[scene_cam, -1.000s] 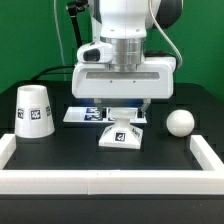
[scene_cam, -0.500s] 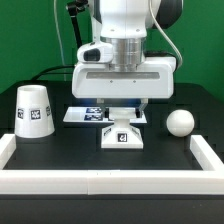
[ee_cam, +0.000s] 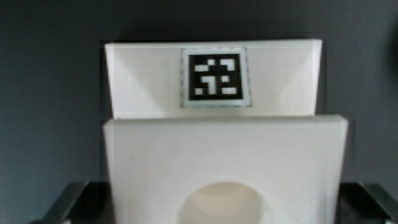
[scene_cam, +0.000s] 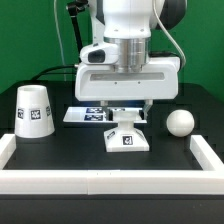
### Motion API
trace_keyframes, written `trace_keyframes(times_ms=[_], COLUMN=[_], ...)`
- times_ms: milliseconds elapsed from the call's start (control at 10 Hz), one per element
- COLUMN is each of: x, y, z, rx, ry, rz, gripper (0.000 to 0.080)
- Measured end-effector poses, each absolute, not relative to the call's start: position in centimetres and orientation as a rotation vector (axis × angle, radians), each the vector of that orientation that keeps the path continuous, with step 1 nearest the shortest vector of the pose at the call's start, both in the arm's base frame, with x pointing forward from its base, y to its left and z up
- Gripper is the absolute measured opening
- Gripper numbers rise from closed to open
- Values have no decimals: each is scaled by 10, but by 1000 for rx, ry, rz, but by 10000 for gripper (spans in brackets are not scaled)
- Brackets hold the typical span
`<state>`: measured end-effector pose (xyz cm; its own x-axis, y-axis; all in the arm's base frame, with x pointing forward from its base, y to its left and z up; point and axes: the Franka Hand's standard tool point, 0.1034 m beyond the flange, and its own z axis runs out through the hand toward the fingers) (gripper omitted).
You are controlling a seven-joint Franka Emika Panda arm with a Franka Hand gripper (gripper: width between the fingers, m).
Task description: Assemble lamp
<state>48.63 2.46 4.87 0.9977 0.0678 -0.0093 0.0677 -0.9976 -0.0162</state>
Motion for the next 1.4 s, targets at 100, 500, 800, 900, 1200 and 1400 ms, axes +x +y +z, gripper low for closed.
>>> trace_keyframes(times_ms=[100, 500, 800, 900, 1200, 1400], x=[499, 536, 557, 564, 585, 595], y=[33, 62, 79, 86, 98, 101], z=[49, 49, 50, 50, 50, 51], rx=[-3121, -3114, -3108, -3106, -3100, -3098], ry=[-127, -128, -108, -106, -110, -90], rz=[-8, -77, -112, -121, -146, -165], gripper=[534, 534, 534, 534, 535, 535])
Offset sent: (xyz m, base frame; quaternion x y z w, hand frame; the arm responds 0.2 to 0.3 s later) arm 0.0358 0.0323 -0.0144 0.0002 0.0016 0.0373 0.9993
